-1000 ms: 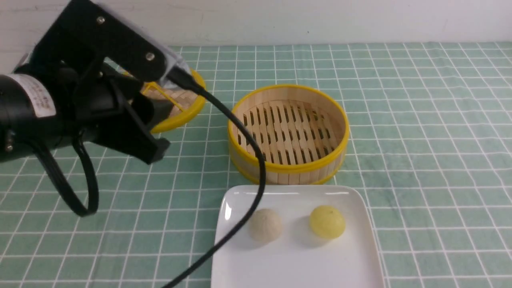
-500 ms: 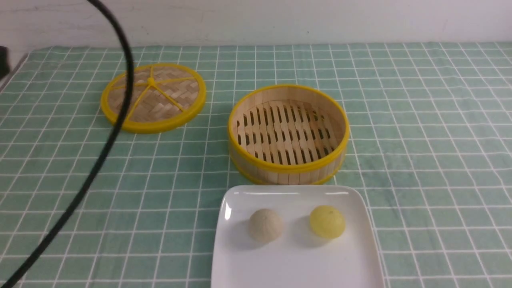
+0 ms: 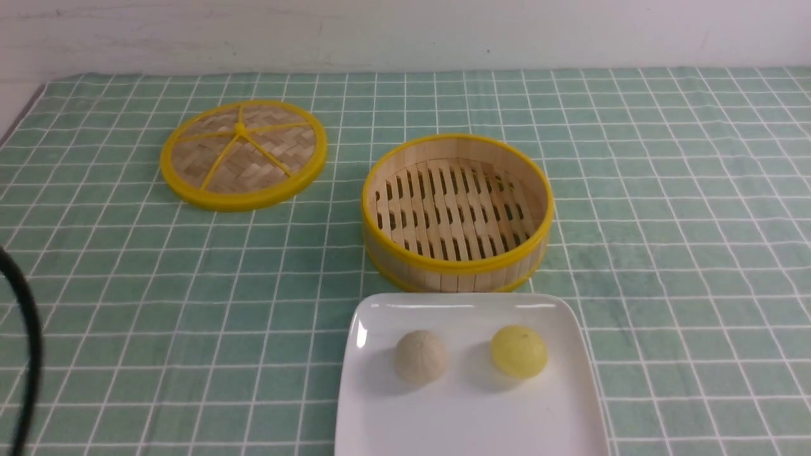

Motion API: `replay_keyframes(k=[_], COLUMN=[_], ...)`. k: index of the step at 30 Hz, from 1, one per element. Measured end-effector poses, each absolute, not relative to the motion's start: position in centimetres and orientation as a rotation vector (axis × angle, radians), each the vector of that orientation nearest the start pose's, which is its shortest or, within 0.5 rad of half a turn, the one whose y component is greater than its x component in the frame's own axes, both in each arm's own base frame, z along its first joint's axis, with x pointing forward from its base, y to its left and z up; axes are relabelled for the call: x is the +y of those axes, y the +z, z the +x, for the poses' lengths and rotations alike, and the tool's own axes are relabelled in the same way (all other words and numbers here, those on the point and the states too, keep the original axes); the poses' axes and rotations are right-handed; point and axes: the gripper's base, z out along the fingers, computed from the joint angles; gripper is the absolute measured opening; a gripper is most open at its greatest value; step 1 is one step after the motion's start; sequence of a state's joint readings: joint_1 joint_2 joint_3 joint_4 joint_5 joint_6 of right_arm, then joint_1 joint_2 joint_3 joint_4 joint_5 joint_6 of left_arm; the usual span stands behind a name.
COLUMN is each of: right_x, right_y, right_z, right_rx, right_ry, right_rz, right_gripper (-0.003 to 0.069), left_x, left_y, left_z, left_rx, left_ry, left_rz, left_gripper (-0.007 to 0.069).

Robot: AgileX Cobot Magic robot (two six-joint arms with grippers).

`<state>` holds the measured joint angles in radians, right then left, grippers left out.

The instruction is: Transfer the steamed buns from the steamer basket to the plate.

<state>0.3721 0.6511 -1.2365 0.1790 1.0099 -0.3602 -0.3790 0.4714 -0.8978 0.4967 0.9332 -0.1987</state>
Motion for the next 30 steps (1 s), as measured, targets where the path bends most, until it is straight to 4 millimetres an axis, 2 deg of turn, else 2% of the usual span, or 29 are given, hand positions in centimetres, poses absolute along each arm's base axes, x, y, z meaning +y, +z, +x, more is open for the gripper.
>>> replay_keyframes(k=[1, 6, 17, 21, 25, 30], right_x=[3.7, 3.7, 3.8, 3.1, 1.9, -0.6], right_y=[46.9, 47.1, 46.9, 46.9, 47.0, 47.2], right_z=[5.7, 5.7, 5.6, 5.3, 3.7, -1.6], right_rx=[1.771, 1.756, 1.775, 1.761, 1.736, 1.605], right_ry=[0.218, 0.224, 0.228, 0.143, 0.084, 0.066], right_rz=[-0.692, -0.686, -0.697, -0.702, -0.660, -0.547], right_gripper=[0.0515, 0.0515, 0.0515, 0.0515, 0.0515, 0.0515], left_x=[1.3, -0.8, -1.7, -1.8, -1.9, -2.0], left_y=[39.9, 37.0, 33.0, 31.6, 31.6, 31.9], left_z=[6.1, 7.0, 8.0, 8.3, 8.5, 8.7], left_rx=[1.893, 1.952, 2.025, 2.044, 2.018, 1.977], left_ry=[0.199, 0.021, -0.021, 0.003, -0.006, -0.008], left_rz=[0.207, 0.348, 0.389, 0.409, 0.409, 0.411], left_gripper=[0.0237, 0.0240, 0.0240, 0.0240, 0.0240, 0.0240])
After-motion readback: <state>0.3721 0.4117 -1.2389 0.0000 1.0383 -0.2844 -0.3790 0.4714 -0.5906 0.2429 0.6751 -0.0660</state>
